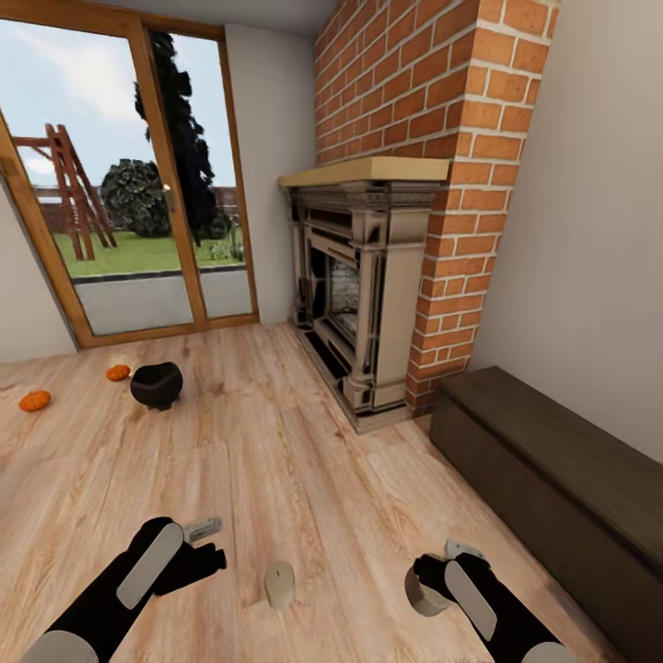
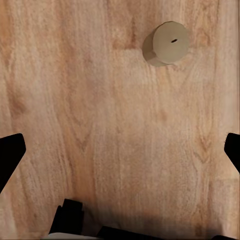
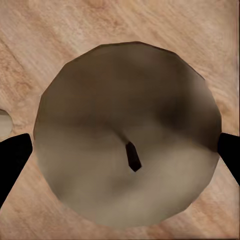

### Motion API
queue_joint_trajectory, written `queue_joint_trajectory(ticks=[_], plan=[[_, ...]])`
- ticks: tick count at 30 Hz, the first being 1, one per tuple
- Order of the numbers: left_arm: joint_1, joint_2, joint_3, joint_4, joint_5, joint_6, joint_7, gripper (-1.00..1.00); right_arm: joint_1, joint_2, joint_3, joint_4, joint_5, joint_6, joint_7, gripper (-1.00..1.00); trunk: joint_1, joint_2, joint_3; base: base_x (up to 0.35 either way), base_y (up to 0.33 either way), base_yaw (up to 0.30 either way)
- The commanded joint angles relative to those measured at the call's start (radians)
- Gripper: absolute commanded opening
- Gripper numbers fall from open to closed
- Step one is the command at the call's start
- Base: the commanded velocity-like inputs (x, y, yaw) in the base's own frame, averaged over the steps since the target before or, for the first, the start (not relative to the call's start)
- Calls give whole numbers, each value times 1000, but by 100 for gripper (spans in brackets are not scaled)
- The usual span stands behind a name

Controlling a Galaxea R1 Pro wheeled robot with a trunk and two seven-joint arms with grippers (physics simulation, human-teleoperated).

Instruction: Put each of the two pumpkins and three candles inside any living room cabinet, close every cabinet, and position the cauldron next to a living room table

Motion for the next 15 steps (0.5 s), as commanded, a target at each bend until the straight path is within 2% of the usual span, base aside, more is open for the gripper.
queue_joint_trajectory(ticks=[1,5,9,12,15], plan=[[-1,1,-4,1,11,0,10,100,-1,-1,7,-2,-9,2,-9,-100,-4,7,3,0,0,-263],[-4,3,-6,12,11,-19,9,100,-1,-1,7,-2,-9,2,-9,-100,-19,35,18,0,0,-263],[-4,10,-8,7,12,-32,8,100,-1,-1,8,-2,-9,2,-9,-100,-19,35,20,0,0,-258],[-4,12,-10,4,13,-35,4,100,-1,-1,7,-3,-9,2,-9,-100,-19,35,21,5,0,-113],[-4,13,-10,5,13,-34,-1,100,-1,-1,8,-3,-8,1,-9,-100,-19,35,21,158,16,-24]])
